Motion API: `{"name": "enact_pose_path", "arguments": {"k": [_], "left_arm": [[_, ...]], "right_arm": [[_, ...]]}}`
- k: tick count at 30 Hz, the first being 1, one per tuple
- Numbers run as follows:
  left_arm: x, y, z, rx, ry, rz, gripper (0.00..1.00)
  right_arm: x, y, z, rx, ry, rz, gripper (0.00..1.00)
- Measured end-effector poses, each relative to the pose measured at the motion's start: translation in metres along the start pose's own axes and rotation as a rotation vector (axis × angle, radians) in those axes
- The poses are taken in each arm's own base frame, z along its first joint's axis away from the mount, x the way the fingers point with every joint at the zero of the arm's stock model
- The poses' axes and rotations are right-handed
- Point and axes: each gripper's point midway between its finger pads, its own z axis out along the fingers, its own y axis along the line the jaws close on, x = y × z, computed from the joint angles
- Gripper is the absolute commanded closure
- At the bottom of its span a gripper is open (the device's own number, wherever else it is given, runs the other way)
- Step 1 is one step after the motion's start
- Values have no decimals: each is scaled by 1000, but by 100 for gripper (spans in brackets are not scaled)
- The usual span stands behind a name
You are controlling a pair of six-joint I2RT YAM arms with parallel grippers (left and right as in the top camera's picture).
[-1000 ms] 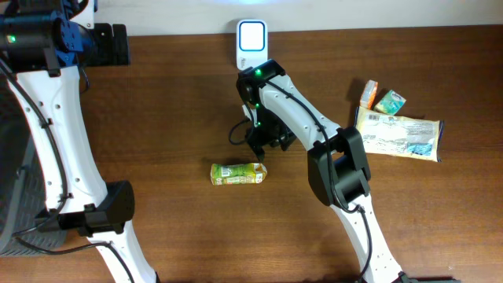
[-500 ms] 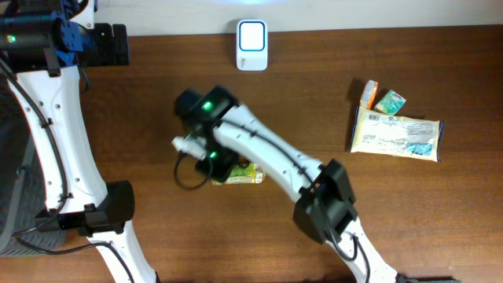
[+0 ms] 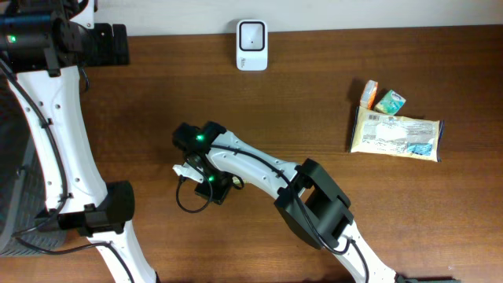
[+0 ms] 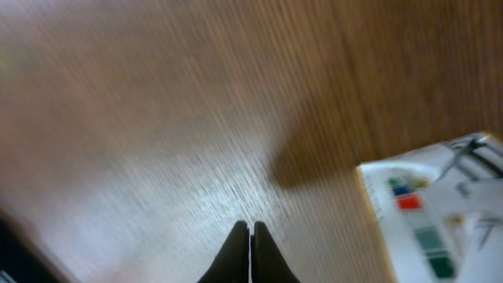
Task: Scan the item barcode
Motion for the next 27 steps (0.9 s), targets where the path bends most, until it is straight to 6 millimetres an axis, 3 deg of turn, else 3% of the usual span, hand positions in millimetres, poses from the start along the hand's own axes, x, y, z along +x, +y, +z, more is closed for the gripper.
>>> {"name": "enact_pose_path", "arguments": {"k": [5, 10, 16, 20, 24, 27], "left_arm": [[0, 0, 0, 0, 0, 0, 1], [0, 0, 0, 0, 0, 0, 1], [0, 0, 0, 0, 0, 0, 1], [0, 0, 0, 0, 0, 0, 1], [0, 0, 0, 0, 0, 0, 1], [0, 0, 0, 0, 0, 0, 1]], "right_arm": [[-20, -40, -2, 216, -76, 48, 96], [-29, -88, -19, 443, -141, 181, 95], [-15, -156, -45, 600, -204, 395, 93], [0, -174, -57, 569, -197, 483, 91], [-8, -156, -95, 444, -244, 558, 64], [8, -136, -145, 339, -273, 674, 26]]}}
